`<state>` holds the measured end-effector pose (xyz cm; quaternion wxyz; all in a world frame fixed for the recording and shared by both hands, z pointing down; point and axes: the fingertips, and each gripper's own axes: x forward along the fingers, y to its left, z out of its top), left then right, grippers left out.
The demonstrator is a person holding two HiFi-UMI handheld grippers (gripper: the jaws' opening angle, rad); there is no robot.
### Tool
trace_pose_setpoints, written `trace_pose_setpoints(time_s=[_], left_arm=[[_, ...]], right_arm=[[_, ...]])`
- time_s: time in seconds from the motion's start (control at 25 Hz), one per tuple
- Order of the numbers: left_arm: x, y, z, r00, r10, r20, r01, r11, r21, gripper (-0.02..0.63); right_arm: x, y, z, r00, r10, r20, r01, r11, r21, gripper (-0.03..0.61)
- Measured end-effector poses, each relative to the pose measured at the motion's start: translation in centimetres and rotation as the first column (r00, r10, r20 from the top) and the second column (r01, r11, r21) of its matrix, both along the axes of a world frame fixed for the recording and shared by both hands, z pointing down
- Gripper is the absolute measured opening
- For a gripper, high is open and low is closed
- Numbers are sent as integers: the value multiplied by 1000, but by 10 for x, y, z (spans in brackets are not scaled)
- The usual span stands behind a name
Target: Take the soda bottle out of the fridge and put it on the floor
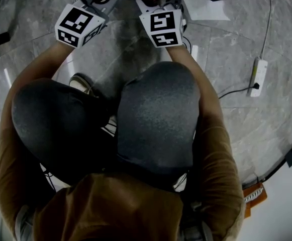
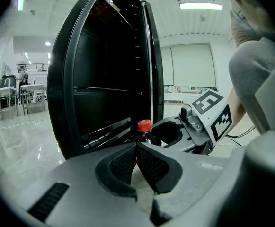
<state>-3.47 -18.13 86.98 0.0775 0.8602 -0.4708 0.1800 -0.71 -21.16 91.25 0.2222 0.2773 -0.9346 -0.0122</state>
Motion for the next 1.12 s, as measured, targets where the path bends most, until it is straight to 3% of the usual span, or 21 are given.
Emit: trace_pose_setpoints(time_s=[0.28,1.12], left_arm=[[-10,-6,-5,999,-39,-12,39,999,3,0],[-13,-2,3,998,-48,-34,48,999,-15,0]], right_arm=[[-4,4,17,1000,-2,-20,2,1000,-4,293],[-14,-2,35,998,-4,-56,3,1000,-10,293]])
